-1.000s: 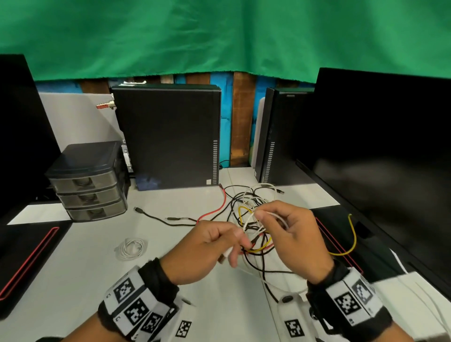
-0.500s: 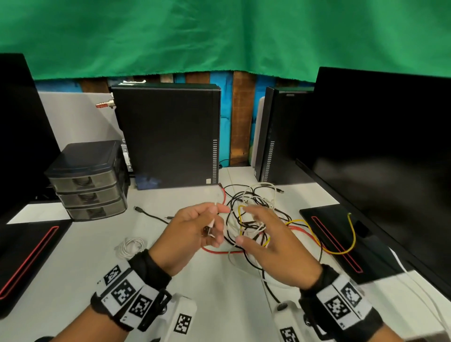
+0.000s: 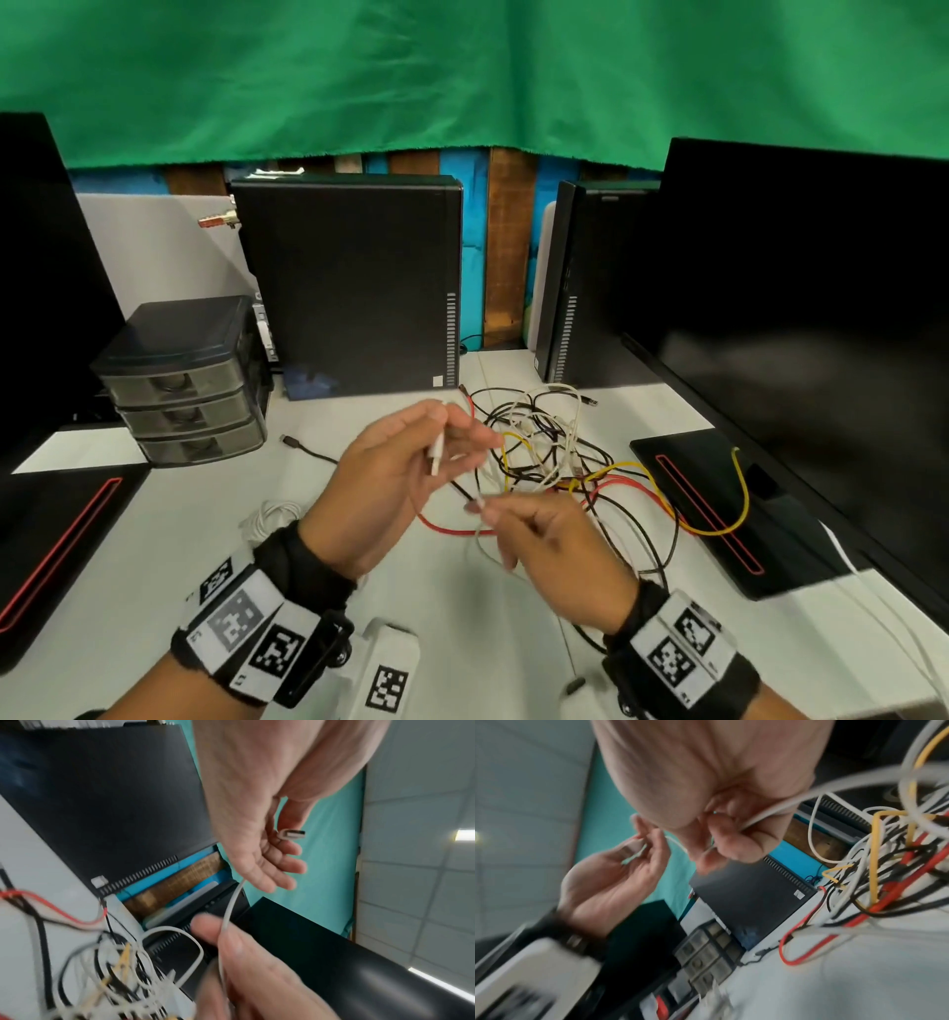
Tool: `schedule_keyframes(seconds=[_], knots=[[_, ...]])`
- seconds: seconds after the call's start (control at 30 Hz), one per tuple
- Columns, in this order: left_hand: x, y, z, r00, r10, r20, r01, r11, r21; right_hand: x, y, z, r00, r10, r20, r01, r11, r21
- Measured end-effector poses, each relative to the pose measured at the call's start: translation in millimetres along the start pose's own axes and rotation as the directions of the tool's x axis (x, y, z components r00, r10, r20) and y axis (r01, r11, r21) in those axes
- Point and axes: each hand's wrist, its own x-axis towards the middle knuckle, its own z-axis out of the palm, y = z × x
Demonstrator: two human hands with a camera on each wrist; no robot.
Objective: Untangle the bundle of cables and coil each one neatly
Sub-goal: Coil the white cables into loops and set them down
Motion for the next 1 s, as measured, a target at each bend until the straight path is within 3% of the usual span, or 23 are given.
schedule_keyframes(seconds=[0.07,0.13,0.2,0.23,0.27,0.33,0.43,0.5,0.6,0.63,0.7,0.77,0.83,0.9,1.0], knots=[[6.7,-6.9,-12.0,0.988,0.136,-0.077,-0.105,0.940,0.324,-7.6,-8.6,6.7,0.984,-0.013,0.177,0.027,0.997,-0.074],[8.6,-14.9,-23.5,0.975,0.222,-0.029,-0.153,0.756,0.637,-11.5,-23.2,2.5,0.968,-0.053,0.245,0.077,0.993,-0.090],[5.3,-23.5,-27.3,0.981,0.168,0.102,-0.185,0.616,0.766,-12.2,-40.8,-12.1,0.969,-0.105,0.223,0.124,0.990,-0.071],[2.3,-25.8,-23.9,0.983,0.102,0.155,-0.185,0.606,0.774,-11.6,-47.7,-21.0,0.973,-0.147,0.177,0.163,0.983,-0.080],[-1.0,-26.6,-17.9,0.980,0.033,0.196,-0.172,0.637,0.751,-10.4,-52.3,-29.5,0.974,-0.194,0.115,0.205,0.974,-0.094],[-6.0,-23.7,-4.2,0.960,-0.075,0.269,-0.112,0.780,0.615,-4.3,-51.2,-44.4,0.971,-0.230,-0.067,0.224,0.971,-0.087],[-10.2,-15.2,7.4,0.953,-0.052,0.300,-0.058,0.936,0.348,6.0,-32.6,-54.0,0.947,-0.155,-0.280,0.160,0.987,-0.004],[-10.5,-9.4,10.1,0.962,0.007,0.274,-0.058,0.983,0.177,8.8,-21.3,-43.8,0.966,-0.077,-0.246,0.082,0.997,0.013],[-5.9,-5.5,7.7,0.990,0.074,0.119,-0.078,0.997,0.028,1.6,-11.1,-10.3,0.999,-0.023,-0.022,0.023,1.000,-0.016],[-2.7,-7.5,3.9,0.994,0.098,0.051,-0.102,0.992,0.074,-2.0,-9.9,-1.1,0.998,-0.031,0.048,0.034,0.998,-0.059],[3.1,-16.3,-5.7,0.981,0.192,-0.032,-0.169,0.922,0.349,-9.2,-15.0,6.3,0.979,-0.064,0.192,0.095,0.983,-0.158],[5.2,-25.9,-14.3,0.964,0.264,0.033,-0.228,0.755,0.615,-12.5,-26.5,-1.5,0.963,-0.074,0.258,0.129,0.971,-0.201],[3.9,-30.8,-20.3,0.965,0.220,0.143,-0.253,0.633,0.732,-12.4,-41.5,-18.3,0.973,-0.110,0.202,0.152,0.967,-0.204],[0.6,-28.3,-17.7,0.973,0.096,0.208,-0.219,0.666,0.713,-9.1,-49.5,-37.9,0.982,-0.177,0.068,0.188,0.955,-0.229],[-6.8,-19.3,-3.4,0.945,-0.100,0.312,-0.100,0.819,0.565,-1.4,-45.1,-55.1,0.978,-0.181,-0.105,0.165,0.976,-0.141]])
